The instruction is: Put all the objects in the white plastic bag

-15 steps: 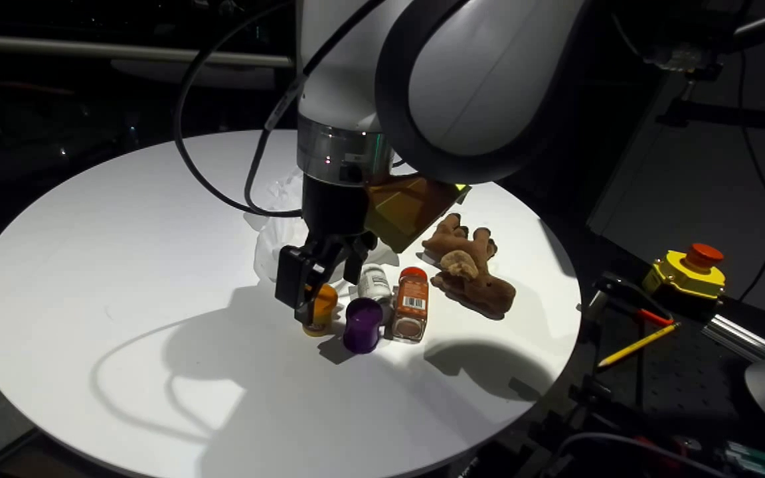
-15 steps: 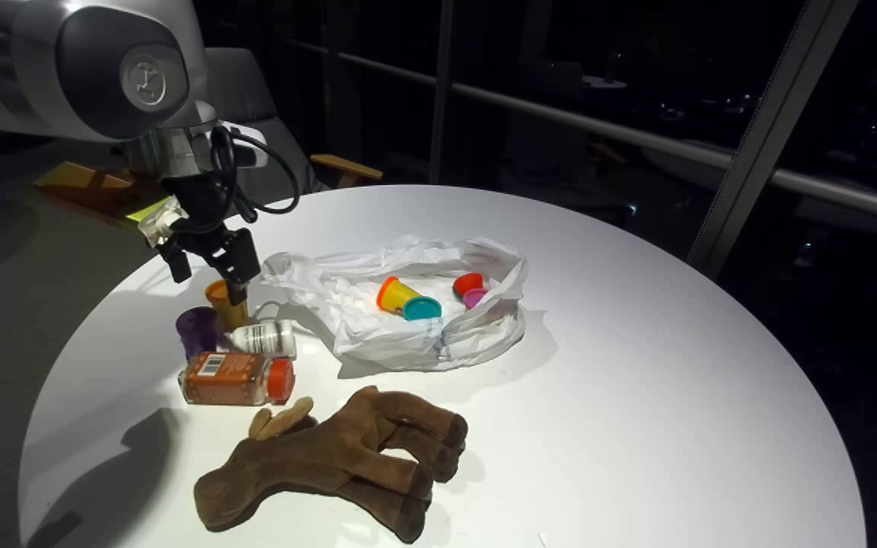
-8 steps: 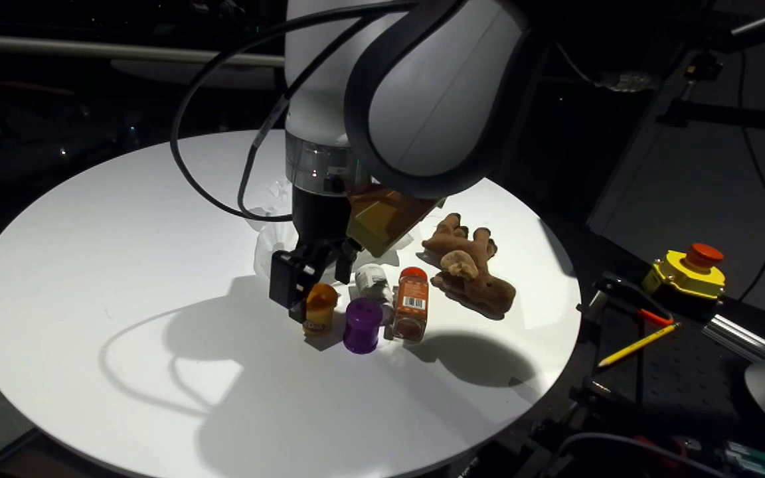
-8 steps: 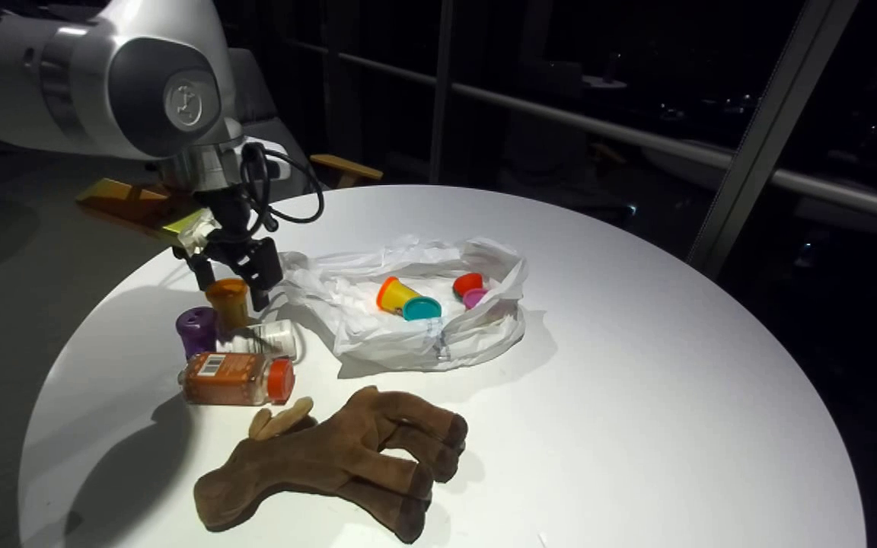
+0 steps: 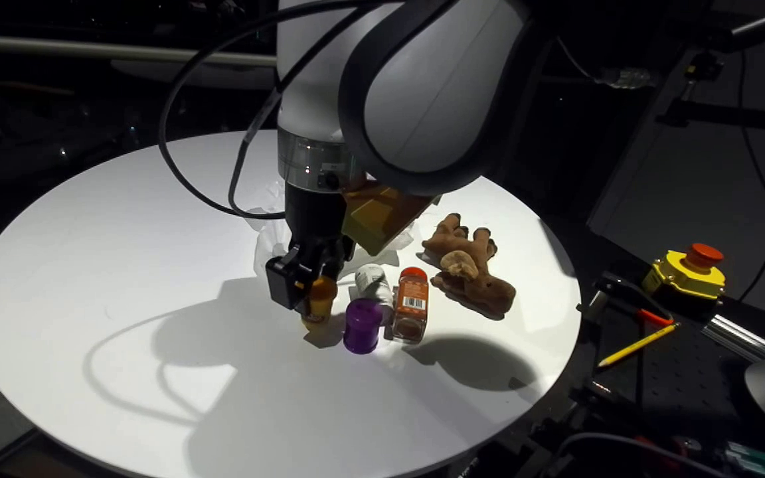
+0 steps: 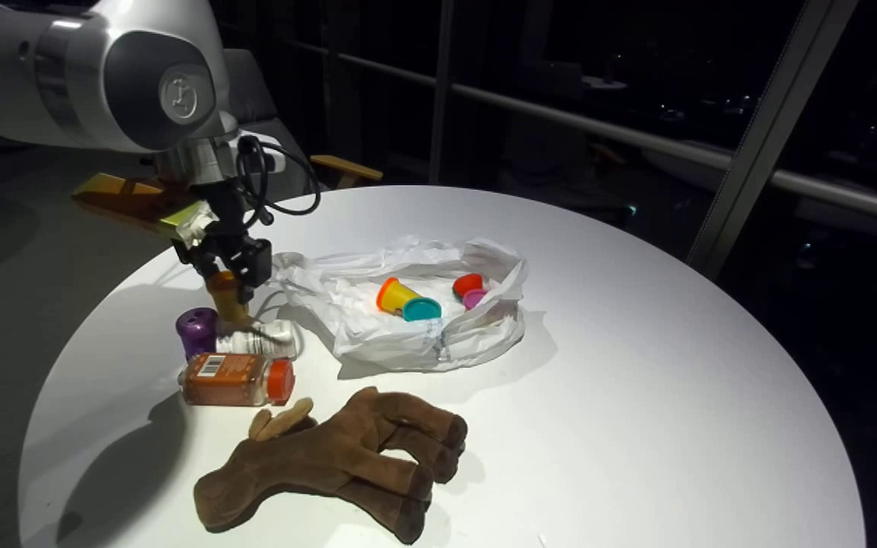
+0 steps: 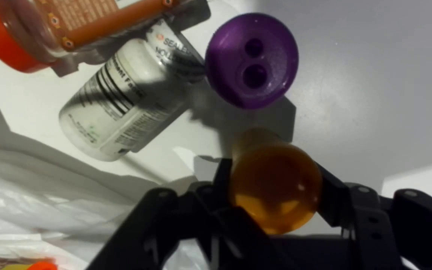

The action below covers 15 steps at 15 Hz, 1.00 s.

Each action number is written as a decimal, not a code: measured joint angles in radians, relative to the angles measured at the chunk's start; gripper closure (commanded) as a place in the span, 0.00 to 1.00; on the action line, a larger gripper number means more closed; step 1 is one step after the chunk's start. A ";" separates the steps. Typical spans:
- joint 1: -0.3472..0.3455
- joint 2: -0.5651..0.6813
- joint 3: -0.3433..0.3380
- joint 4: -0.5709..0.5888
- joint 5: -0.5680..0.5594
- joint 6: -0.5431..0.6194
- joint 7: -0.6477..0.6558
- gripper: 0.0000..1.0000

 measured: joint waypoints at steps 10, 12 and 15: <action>0.086 -0.173 -0.134 0.138 -0.293 -0.255 0.265 0.76; 0.065 -0.134 -0.167 0.183 -0.379 -0.252 0.325 0.76; 0.027 -0.018 -0.204 0.252 -0.453 -0.239 0.374 0.76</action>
